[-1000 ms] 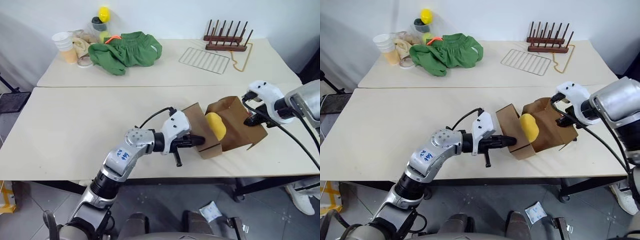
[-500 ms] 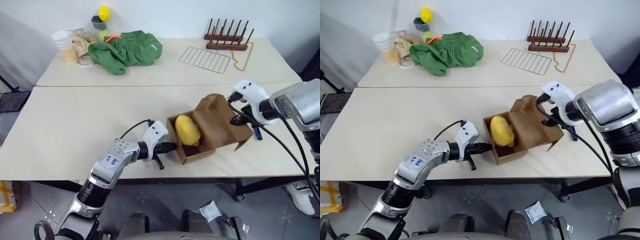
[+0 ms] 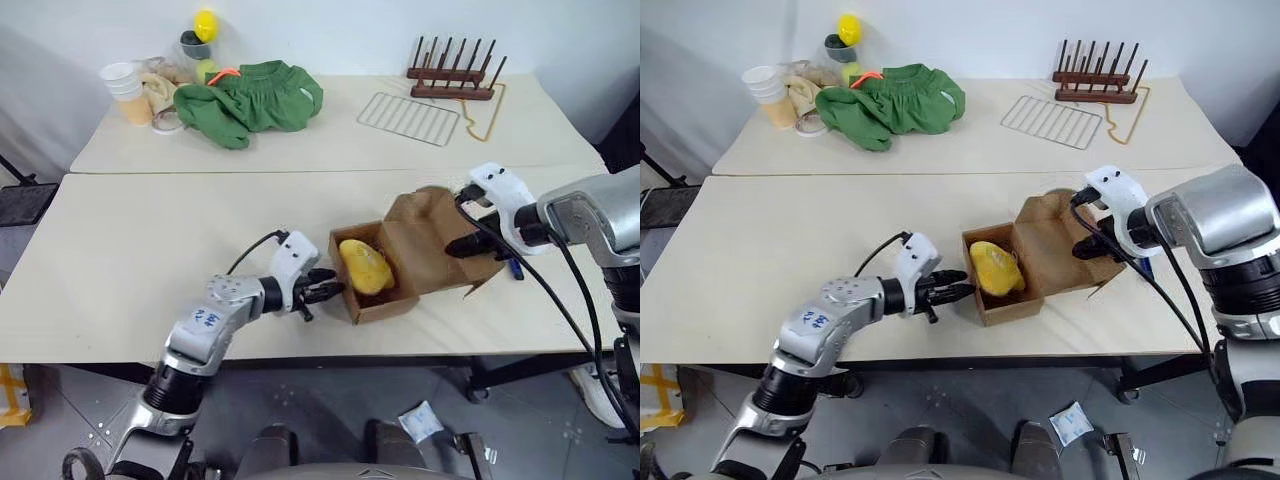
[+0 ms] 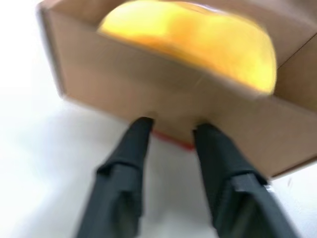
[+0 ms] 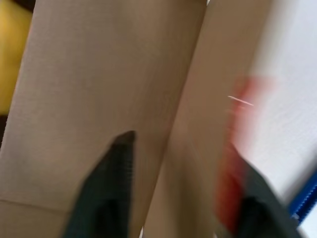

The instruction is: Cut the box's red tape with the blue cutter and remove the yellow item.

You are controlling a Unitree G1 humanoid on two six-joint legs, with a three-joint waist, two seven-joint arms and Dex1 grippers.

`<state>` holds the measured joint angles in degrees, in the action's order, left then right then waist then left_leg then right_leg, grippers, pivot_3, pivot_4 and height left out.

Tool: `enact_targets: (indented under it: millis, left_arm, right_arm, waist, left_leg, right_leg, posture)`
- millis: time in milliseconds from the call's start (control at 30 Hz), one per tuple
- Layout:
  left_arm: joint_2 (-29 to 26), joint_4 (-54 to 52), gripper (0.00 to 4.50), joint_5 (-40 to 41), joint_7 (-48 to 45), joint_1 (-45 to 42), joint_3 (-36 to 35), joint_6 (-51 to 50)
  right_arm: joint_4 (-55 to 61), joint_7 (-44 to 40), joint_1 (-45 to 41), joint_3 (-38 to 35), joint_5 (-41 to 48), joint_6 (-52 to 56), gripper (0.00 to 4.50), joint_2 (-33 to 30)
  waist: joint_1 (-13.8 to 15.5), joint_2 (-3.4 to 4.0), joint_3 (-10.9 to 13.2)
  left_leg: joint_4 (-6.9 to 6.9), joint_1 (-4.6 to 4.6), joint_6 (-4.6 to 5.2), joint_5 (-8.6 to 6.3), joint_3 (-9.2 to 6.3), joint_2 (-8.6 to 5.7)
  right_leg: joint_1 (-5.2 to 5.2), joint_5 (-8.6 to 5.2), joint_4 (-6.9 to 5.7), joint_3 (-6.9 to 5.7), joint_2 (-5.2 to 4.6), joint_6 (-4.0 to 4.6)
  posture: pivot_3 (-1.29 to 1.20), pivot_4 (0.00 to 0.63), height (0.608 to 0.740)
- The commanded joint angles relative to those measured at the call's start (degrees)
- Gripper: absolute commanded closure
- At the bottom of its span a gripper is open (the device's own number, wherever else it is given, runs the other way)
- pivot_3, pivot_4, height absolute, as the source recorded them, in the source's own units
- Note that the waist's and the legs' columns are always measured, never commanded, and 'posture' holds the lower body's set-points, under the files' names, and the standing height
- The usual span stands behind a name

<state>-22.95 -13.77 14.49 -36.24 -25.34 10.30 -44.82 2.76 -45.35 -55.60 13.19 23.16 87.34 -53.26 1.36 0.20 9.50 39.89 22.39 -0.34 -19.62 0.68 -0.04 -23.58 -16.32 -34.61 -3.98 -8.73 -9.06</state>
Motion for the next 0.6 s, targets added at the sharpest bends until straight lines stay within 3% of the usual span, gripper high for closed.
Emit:
enact_targets:
  millis: [33,133,200,333,467,600]
  left_arm:
    - [-7.36,-0.25,1.56,1.57,-6.04,2.31,-8.11,9.16]
    - [-14.66,0.95,0.68,5.94,-13.42,4.28,-14.68,11.74]
    - [-18.22,2.12,0.04,7.94,-17.62,5.4,-18.26,14.18]
    - [-22.73,8.12,0.01,10.8,-24.61,12.39,-26.3,19.43]
    - [-24.31,15.01,0.01,12.62,-28.41,19.64,-34.42,25.03]
    - [-26.04,21.74,0.01,12.09,-30.07,25.95,-40.31,29.36]
  right_arm:
    - [2.31,-5.04,6.01,-8.39,2.24,-13.96,1.1,-2.76]
    - [0.04,-8.29,11.95,-17.54,2.54,-30.05,0.14,-2.42]
    - [-2.79,-11.1,13.15,-20.82,2.73,-37.91,0.0,-2.62]
    - [-8.19,-17.26,15.66,-26.91,3.04,-54.03,0.0,-2.74]
    - [-7.6,-28.09,20.98,-32.0,7.57,-60.71,0.0,-4.35]
    - [-1.17,-35.19,32.73,-36.22,10.35,-64.44,0.0,-5.32]
  waist:
    - [0.01,-0.03,0.02]
    - [-0.08,-0.11,0.13]
    - [-0.04,-0.1,0.13]
    - [-0.23,-0.1,0.13]
    - [-0.55,-0.13,0.16]
    - [-0.51,-0.22,0.21]
  left_leg:
    - [0.0,0.0,0.0,0.0,0.0,0.01]
    - [-0.04,0.0,0.0,0.0,0.1,0.02]
    - [-0.03,-0.02,0.0,0.0,0.15,0.02]
    - [-0.13,-0.12,0.0,-0.01,0.19,0.06]
    - [-0.34,-0.23,0.0,-0.01,0.28,0.09]
    - [-0.36,-0.26,0.01,-0.01,0.27,0.15]
  right_leg:
    - [0.0,0.0,-0.01,-0.01,0.01,0.0]
    - [0.0,0.0,0.07,-0.01,0.0,0.0]
    - [0.01,0.0,0.09,0.0,0.0,0.0]
    - [0.03,0.0,0.1,0.0,0.0,0.0]
    - [0.03,0.0,0.13,-0.01,0.01,0.0]
    - [0.06,0.0,0.15,-0.05,0.03,0.0]
  posture:
    - [0.0,0.15,0.74]
    - [0.0,0.15,0.74]
    - [0.0,0.15,0.74]
    - [0.0,0.15,0.74]
    - [0.0,0.15,0.74]
    - [0.0,0.15,0.74]
